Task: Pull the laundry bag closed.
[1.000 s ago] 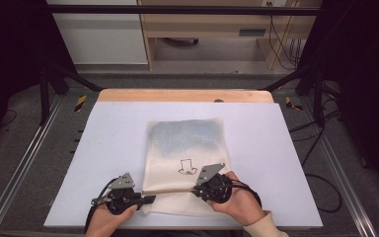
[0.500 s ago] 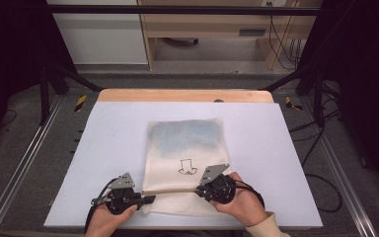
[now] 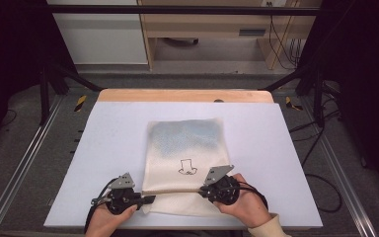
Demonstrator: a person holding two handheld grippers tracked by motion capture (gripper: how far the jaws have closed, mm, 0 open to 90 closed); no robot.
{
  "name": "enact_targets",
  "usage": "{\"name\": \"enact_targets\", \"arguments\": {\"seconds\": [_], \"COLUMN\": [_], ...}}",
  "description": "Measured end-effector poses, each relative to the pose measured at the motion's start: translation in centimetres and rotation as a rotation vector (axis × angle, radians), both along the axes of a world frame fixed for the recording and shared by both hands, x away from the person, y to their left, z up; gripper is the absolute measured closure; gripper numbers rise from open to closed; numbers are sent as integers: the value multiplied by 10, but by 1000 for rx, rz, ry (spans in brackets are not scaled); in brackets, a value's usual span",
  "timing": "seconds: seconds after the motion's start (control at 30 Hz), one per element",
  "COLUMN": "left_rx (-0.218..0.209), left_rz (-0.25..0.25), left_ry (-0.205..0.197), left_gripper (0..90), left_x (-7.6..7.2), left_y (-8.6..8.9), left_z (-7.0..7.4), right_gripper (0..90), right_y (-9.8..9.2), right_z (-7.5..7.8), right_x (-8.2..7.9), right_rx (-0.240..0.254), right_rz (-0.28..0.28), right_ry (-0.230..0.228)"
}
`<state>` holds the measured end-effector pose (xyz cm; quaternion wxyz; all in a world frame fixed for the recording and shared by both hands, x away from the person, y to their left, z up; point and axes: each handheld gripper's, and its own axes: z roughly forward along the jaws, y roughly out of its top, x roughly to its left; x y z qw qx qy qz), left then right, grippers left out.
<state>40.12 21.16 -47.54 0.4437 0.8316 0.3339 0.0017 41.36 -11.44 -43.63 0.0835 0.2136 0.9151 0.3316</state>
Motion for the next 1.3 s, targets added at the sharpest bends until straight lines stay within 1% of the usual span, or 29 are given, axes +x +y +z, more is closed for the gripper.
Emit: {"name": "enact_targets", "arguments": {"seconds": [0.07,0.23,0.3,0.4,0.5,0.53,0.63,0.8,0.87,0.9,0.97,1.0,1.03,1.13,1.27,1.3], "left_rx": [1,3,2,2,2,4,4,5,4,4,8,7,7,4,8,6], "left_rz": [1,2,1,1,1,1,0,3,5,5,3,3,2,2,2,3], "left_ry": [0,0,0,2,2,1,3,-4,-1,-1,-4,-3,-2,-2,-4,-2], "left_gripper": [838,838,838,838,838,838,838,838,838,838,839,838,838,838,838,838], "left_x": [0,0,1,1,1,0,1,1,0,1,1,1,1,1,1,1], "left_y": [0,0,1,1,1,1,1,1,1,1,1,1,1,2,1,1], "left_z": [0,-1,0,-1,-1,-1,-1,0,0,0,0,0,-1,0,0,0], "right_gripper": [820,820,820,820,820,820,820,820,820,820,820,820,820,820,820,820], "right_y": [-1,-4,-6,-9,-11,-11,-12,-16,-19,-19,-21,-22,-22,-23,-24,-25], "right_z": [0,-1,-1,-1,-2,-2,-3,-1,-1,-2,-2,-3,-4,-4,-4,-4], "right_x": [0,-1,-2,-2,-2,-3,-3,-5,-5,-5,-5,-6,-6,-7,-7,-7], "right_rx": [-5,-1,7,1,2,11,6,13,11,19,18,12,21,16,21,20], "right_rz": [-8,-12,-23,-24,-31,-35,-32,-50,-46,-50,-53,-58,-60,-62,-57,-63], "right_ry": [-1,1,3,2,-2,2,-1,-1,-7,-4,-4,-3,3,0,-3,-4]}}
